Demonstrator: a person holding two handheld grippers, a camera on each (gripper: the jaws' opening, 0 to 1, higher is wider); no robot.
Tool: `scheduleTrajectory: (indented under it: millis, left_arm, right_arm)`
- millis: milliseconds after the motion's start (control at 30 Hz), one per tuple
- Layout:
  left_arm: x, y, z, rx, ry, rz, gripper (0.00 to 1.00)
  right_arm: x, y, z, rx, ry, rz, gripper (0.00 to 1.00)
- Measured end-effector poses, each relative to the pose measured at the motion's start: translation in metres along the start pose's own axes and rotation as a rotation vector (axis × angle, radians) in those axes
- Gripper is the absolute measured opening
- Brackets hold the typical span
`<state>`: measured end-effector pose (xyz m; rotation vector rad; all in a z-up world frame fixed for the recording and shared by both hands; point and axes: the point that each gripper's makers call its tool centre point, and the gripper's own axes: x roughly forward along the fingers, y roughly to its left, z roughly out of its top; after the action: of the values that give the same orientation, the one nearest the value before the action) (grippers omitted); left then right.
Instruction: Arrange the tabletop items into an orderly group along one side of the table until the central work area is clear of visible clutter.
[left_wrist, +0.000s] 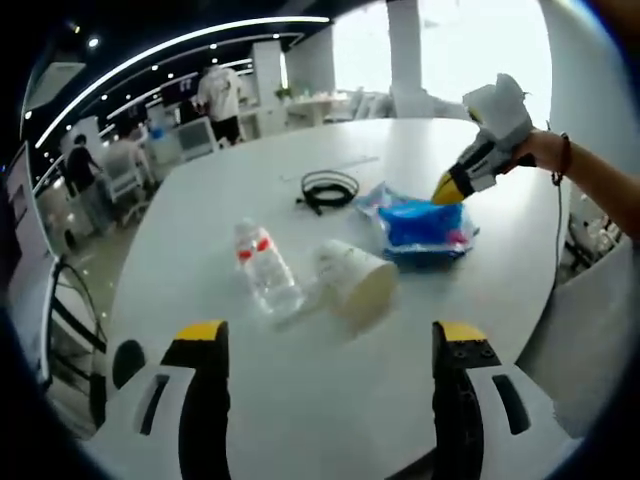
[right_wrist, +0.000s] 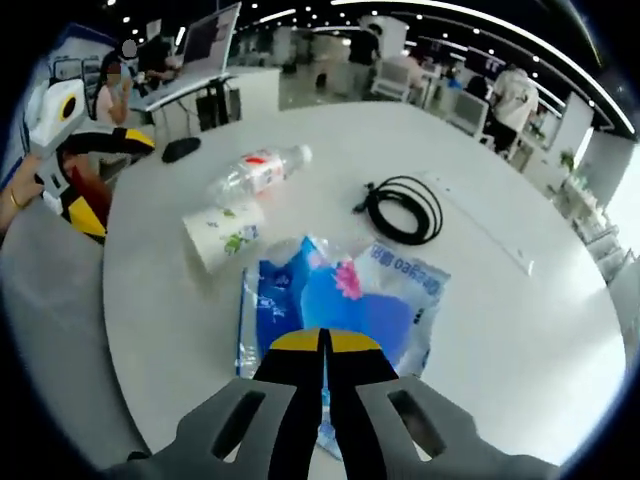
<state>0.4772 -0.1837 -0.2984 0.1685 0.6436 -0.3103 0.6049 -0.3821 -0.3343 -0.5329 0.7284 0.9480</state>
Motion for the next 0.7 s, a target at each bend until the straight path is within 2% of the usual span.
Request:
scheduleTrajectory:
  millis: [67, 167, 200, 233, 300, 400, 500, 567, 700]
  left_arm:
    - [0.0, 0.0, 0.0, 0.001, 0.002, -0.001, 0.79]
    - [0.0, 0.001, 0.0, -0.001, 0.0, 0.002, 0.79]
    - [0.0, 0.001, 0.0, -0.003, 0.0, 0.003, 0.79]
    - [0.0, 0.001, 0.0, -0.003, 0.001, 0.002, 0.79]
    - [0.0, 0.002, -0.001, -0.002, 0.002, 0.003, 0.79]
    - [0.0, 0.002, -0.001, 0.0, 0.002, 0.003, 0.79]
    - [0.0, 0.002, 0.0, -0.001, 0.0, 0.004, 0.79]
    - [0.0, 0.002, 0.0, 0.0, -0.001, 0.004, 0.79]
    - [-0.001, 0.002, 0.0, -0.001, -0.005, 0.002, 0.79]
  right_arm:
    - [0.0, -0.002, -0.002, 0.016, -0.005, -0.002, 0.01]
    - [-0.001, -0.009, 0.011, 0.091, -0.094, -0.039, 0.06]
    - [-0.004, -0.011, 0.017, 0.133, -0.13, -0.048, 0.12]
    - [-0.005, -0.012, 0.018, 0.157, -0.137, -0.045, 0.18]
    - [-0.008, -0.021, 0.021, 0.204, -0.165, -0.09, 0.32]
    - [-0.011, -0.027, 0.02, 0.201, -0.172, -0.137, 0.48]
    - [-0.012, -0.028, 0.014, 0.262, -0.168, -0.153, 0.61]
    - [-0.012, -0.027, 0.011, 0.296, -0.169, -0.148, 0.67]
    - [-0.013, -0.022, 0.001, 0.345, -0.156, -0.159, 0.73]
